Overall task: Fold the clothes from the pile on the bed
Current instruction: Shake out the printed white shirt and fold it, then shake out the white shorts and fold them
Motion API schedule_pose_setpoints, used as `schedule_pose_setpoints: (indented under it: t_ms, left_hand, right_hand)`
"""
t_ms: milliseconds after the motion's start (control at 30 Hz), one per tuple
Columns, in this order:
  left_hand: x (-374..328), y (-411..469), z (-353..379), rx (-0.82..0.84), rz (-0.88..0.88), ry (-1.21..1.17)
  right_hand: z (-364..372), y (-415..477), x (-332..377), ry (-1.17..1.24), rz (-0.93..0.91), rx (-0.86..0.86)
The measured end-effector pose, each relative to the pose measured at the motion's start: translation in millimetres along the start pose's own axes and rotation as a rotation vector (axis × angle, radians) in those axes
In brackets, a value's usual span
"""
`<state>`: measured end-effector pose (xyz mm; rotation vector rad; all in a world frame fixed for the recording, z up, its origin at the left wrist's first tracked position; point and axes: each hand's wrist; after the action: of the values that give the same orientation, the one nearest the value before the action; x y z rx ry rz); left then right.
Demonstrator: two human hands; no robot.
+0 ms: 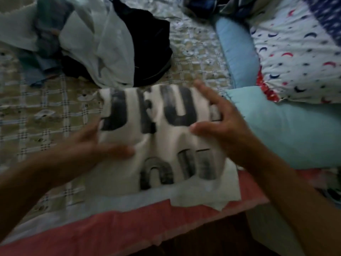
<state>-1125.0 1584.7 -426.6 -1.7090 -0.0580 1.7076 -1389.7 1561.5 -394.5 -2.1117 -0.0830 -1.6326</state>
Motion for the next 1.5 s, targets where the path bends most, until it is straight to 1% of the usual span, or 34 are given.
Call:
schedule_pose_setpoints:
  t_ms: [100, 133, 167, 233, 300, 367, 400, 500, 567, 600, 667, 733, 767, 800, 833, 867, 900, 933, 967, 1033, 1067, 1133, 1200, 1233, 1300, 1333, 1400, 1500]
  left_hand:
    - [-17.2, 36.3, 46.0, 0.111, 0.106, -0.119]
    - [-19.8, 51.2, 67.1, 0.120, 0.097, -0.148]
    - [-11.0, 64.0, 80.1, 0.089, 0.051, -0.186]
    - [27.6, 89.2, 104.2, 0.052, -0.112, -0.219]
    - [76.1, 104.4, 124.7, 0.053, -0.286, -0.162]
    - [121.6, 109.8, 140.4, 0.051, -0.428, -0.051]
    - [139.8, 111.0, 145.6, 0.036, -0.444, -0.010]
    - [162.5, 108.3, 154.1, -0.049, -0.383, 0.112]
    - [167.2, 104.5, 155.1, -0.089, -0.358, 0.116]
    - [165.4, 102.4, 155.7, -0.086, -0.336, 0.095]
    - [165.1, 97.3, 154.4, -0.036, -0.316, 0.127]
    - [168.8, 93.1, 152.7, 0.023, -0.326, 0.244]
    - [171.3, 91.9, 152.3, 0.020, -0.340, 0.327]
    - [170.0, 90.9, 153.6, -0.025, -0.356, 0.411]
    - [167.6, 90.6, 155.3, -0.125, -0.349, 0.527]
    - [162.0, 91.6, 157.1, -0.245, -0.284, 0.669]
    - [155.8, 93.9, 158.2, -0.325, -0.195, 0.809]
    - [144.0, 98.9, 163.2, -0.371, -0.066, 0.921]
    - [139.2, 106.4, 166.9, -0.344, 0.057, 0.996]
    - [126.4, 127.3, 163.6, -0.222, 0.222, 1.158]
    - [127.9, 141.8, 158.3, -0.165, 0.251, 1.226]
    - [135.0, 168.6, 142.3, -0.071, 0.176, 1.280]
    - [142.6, 189.0, 122.7, 0.007, 0.091, 1.252]
    - [145.5, 198.2, 114.4, 0.041, 0.093, 1.244]
    - [142.2, 205.4, 100.9, 0.084, 0.174, 1.199]
    - [136.4, 203.7, 93.1, 0.079, 0.219, 1.161]
    - [121.7, 188.9, 70.9, -0.001, 0.250, 1.025]
    - [108.4, 155.5, 25.9, -0.201, 0.189, 0.794]
  right_hand:
    - [-66.1, -21.3, -2.1, 0.012, -0.043, -0.120]
    - [-83.6, -26.2, -14.0, 0.039, -0.033, -0.148]
    - [-98.2, -30.6, -31.9, 0.054, -0.004, -0.176]
    - [-117.5, -37.7, -83.9, 0.059, 0.118, -0.239]
    - [-122.7, -48.1, -148.0, 0.006, 0.282, -0.280]
    - [-112.7, -67.2, -204.8, -0.069, 0.398, -0.246]
    - [-105.3, -77.4, -226.1, -0.093, 0.442, -0.204]
    - [-87.0, -101.1, -251.7, -0.072, 0.481, -0.107]
    - [-86.0, -110.1, -251.2, -0.038, 0.483, -0.079]
    - [-87.9, -114.5, -251.4, -0.011, 0.479, -0.078]
    - [-91.9, -121.5, -249.9, -0.014, 0.512, -0.048]
    - [-92.5, -125.8, -242.8, -0.123, 0.586, 0.031]
    - [-92.2, -127.2, -240.8, -0.231, 0.619, 0.069]
    - [-90.6, -126.4, -238.4, -0.365, 0.643, 0.094]
    - [-86.8, -122.8, -231.5, -0.527, 0.677, 0.108]
    - [-81.6, -116.6, -223.0, -0.687, 0.711, 0.074]
    - [-74.9, -107.2, -216.4, -0.820, 0.696, 0.005]
    - [-67.5, -97.8, -208.0, -0.889, 0.628, -0.075]
    - [-59.0, -86.1, -199.4, -0.896, 0.530, -0.140]
    - [-40.1, -53.3, -189.4, -0.889, 0.350, -0.181]
    - [-32.8, -35.6, -185.5, -0.892, 0.308, -0.178]
    - [-21.9, -1.9, -181.1, -0.836, 0.293, -0.163]
    - [-13.5, 31.4, -172.5, -0.763, 0.262, -0.157]
    - [-9.6, 48.2, -165.6, -0.751, 0.249, -0.150]
    - [-0.8, 79.3, -145.8, -0.733, 0.223, -0.133]
    - [5.0, 94.2, -134.2, -0.721, 0.188, -0.122]
    - [18.5, 127.2, -110.1, -0.686, 0.111, -0.085]
    - [42.0, 191.5, -76.9, -0.573, 0.100, -0.060]
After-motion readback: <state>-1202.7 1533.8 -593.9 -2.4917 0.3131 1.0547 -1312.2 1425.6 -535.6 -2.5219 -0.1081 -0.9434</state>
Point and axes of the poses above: each hand's wrist, its own y-axis towards the middle knuckle, its own z-axis out of the palm, x = y × z, and after that the axes turned 9 degrees about x, right-handed
